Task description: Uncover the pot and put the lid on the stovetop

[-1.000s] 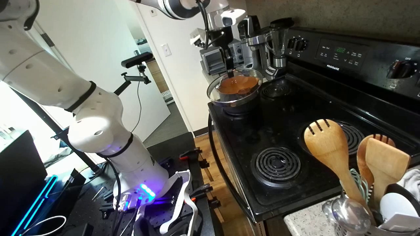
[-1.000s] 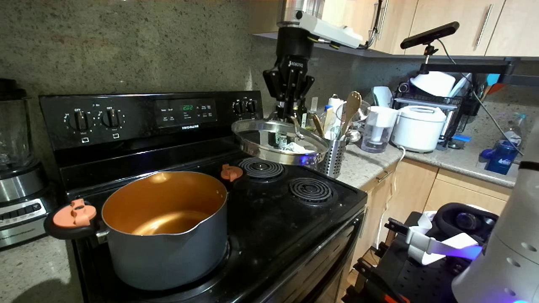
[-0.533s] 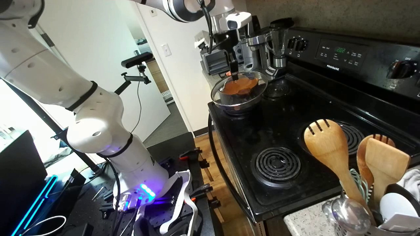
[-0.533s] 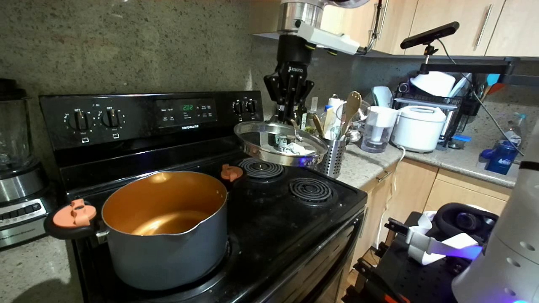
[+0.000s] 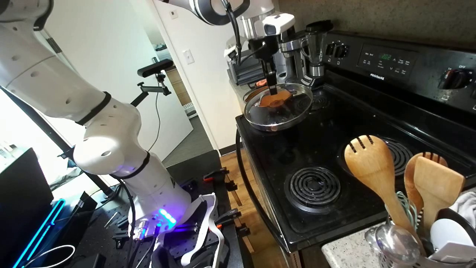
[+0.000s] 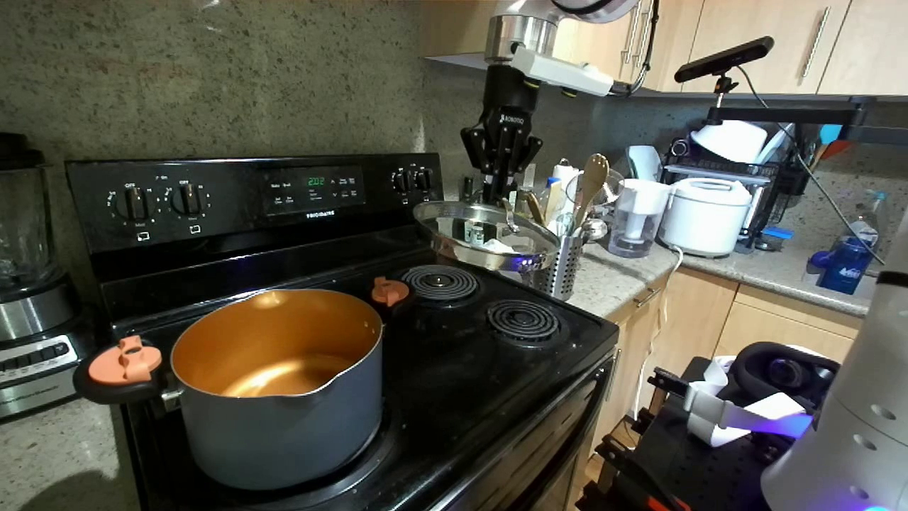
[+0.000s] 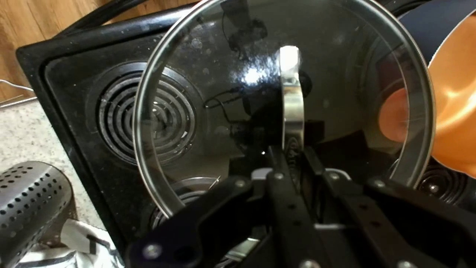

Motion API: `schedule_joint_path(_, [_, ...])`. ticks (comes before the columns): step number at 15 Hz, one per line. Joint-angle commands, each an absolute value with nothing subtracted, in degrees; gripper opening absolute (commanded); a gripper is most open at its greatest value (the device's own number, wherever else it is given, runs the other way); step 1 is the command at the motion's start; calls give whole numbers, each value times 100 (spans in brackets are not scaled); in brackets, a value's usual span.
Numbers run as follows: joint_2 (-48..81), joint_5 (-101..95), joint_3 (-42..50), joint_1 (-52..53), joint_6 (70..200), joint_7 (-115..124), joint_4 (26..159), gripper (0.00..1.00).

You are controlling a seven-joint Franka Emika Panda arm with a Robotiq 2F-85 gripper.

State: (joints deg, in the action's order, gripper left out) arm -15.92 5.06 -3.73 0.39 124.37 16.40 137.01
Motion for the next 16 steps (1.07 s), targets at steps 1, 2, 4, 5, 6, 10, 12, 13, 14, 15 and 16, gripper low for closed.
schedule_joint_path(1, [-1466,461,-313,-62,12678,1769,13639,4])
schedule_joint_path(2, [-1397,460,-296,-76,12745,1767,13630,4])
schedule_joint_path(4, [-1252,483,-267,-83,12878,1739,13612,4])
schedule_joint_path(5, [-1175,490,-255,-80,12949,1734,13604,4])
schedule_joint_path(6, [-1098,494,-244,-76,12988,1739,13597,4])
schedule_joint_path(10, [-952,500,-189,-79,13082,1742,13618,4])
schedule_joint_path(12, [-951,518,-145,-91,13073,1738,13635,4])
schedule_joint_path(13, [-942,516,-125,-96,13068,1740,13637,4])
schedule_joint_path(14, [-913,506,-106,-107,13070,1750,13637,4])
schedule_joint_path(15, [-881,499,-92,-117,13064,1758,13635,4])
schedule_joint_path(16, [-830,478,-81,-132,13098,1766,13642,4])
